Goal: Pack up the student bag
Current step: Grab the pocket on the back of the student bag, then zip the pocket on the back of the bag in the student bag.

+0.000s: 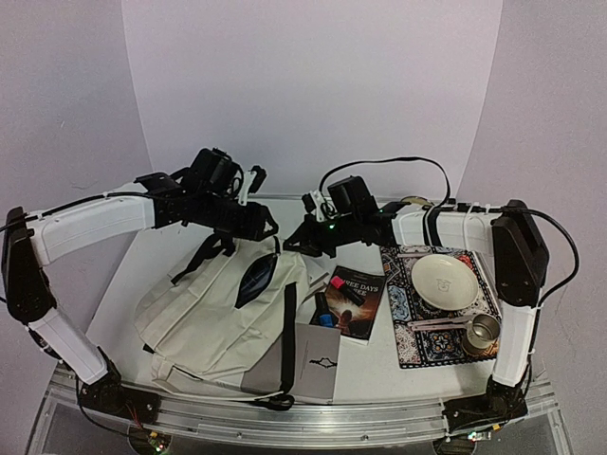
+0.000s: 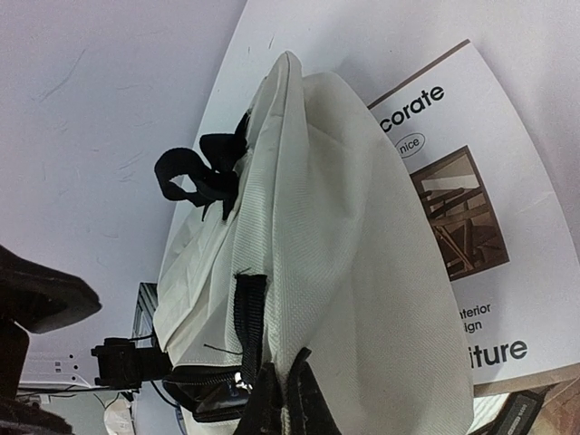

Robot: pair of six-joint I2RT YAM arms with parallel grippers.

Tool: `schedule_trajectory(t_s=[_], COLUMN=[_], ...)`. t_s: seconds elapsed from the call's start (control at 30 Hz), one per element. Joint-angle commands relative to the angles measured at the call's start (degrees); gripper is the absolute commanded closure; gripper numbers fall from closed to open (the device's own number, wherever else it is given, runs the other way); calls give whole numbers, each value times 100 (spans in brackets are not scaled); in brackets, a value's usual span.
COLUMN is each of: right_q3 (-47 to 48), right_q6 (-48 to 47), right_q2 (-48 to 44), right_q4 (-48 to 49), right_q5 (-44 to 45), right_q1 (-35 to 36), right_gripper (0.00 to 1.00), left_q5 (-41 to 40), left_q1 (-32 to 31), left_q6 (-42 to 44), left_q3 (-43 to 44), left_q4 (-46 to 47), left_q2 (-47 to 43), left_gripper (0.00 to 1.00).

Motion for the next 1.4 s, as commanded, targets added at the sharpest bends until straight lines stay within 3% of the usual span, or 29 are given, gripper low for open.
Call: schedule_trajectory(t_s=[0.0,0.5,0.77,1.13,1.37], right_q3=[9,37,20,-151,-234], right_q6=[-125,-146,-170,-213,-94], right_q2=[-533,-543,-543,-638,-654], right_q4=[173,188,206,155,146], right_q5=[-54,-41,66,608,910], right_q1=[47,109,114,-6,-210], right_gripper=[100,100,100,100,100], left_q5=[453,1255,1313,1035,1314], left_q1=[87,283,283,283,279], left_q6=[-325,-437,-493,-396,-342], left_q3=[427,689,543,-209,-962], left_q4=[100,275,323,365,373], left_q2=[530,1193,1174,292,-513], left_gripper=[54,71,100,100,100])
